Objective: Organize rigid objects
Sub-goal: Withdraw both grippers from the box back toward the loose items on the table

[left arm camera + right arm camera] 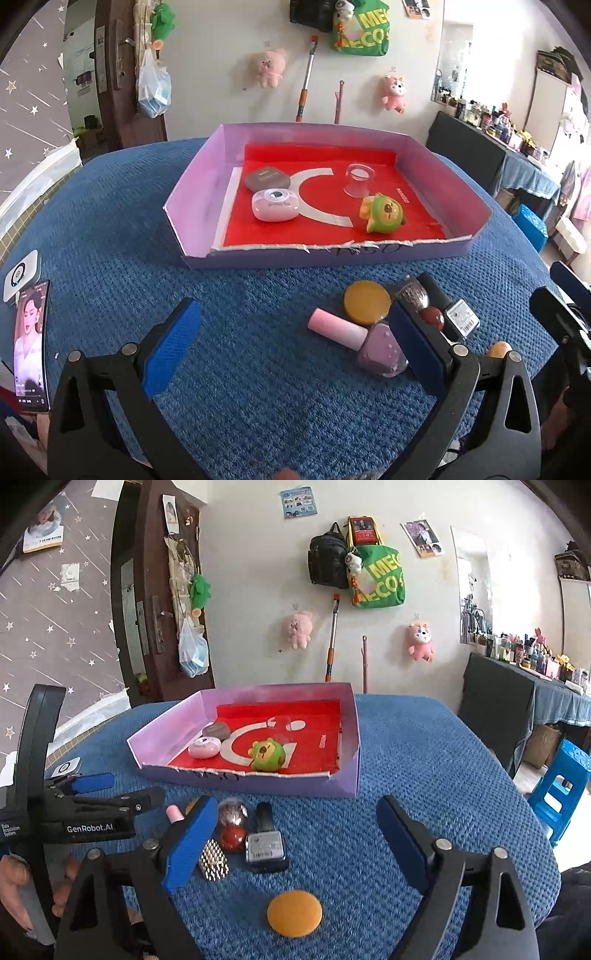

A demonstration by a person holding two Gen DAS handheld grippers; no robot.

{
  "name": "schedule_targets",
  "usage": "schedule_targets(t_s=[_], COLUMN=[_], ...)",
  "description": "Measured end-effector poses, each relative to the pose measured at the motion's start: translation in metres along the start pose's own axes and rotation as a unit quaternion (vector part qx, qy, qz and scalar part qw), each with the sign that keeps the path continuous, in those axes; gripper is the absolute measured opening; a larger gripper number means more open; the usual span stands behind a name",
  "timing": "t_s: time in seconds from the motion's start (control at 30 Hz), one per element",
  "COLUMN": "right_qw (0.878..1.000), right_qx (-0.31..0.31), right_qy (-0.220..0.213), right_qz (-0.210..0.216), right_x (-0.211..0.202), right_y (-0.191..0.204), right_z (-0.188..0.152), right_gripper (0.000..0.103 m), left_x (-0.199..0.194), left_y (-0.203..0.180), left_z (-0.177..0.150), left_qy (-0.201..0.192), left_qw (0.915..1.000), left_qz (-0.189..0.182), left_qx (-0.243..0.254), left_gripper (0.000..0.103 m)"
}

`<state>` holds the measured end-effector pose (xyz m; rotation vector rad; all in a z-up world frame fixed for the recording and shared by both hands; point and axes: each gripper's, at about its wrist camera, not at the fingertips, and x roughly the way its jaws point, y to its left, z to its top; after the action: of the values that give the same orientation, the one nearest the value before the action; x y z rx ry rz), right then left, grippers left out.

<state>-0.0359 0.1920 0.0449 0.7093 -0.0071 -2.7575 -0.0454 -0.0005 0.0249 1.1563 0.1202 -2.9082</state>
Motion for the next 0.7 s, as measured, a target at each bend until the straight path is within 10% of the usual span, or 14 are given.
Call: schedule_targets(t_s=[0.7], right_qw=[0.999], right_qx=[0.001], right_qy=[0.041], right_qz=[-0.008], right_x=[-0.005], right_y=[-0.010], right_z=[-0.052], right_gripper=[0.078], left_x=[0.003], left_y=[-0.019], left_z=[-0.026], left_qy=[0.019], left_qw=[0.9991], left_qz=[-0.027], left_qx=[0.025], left_gripper=[0.102])
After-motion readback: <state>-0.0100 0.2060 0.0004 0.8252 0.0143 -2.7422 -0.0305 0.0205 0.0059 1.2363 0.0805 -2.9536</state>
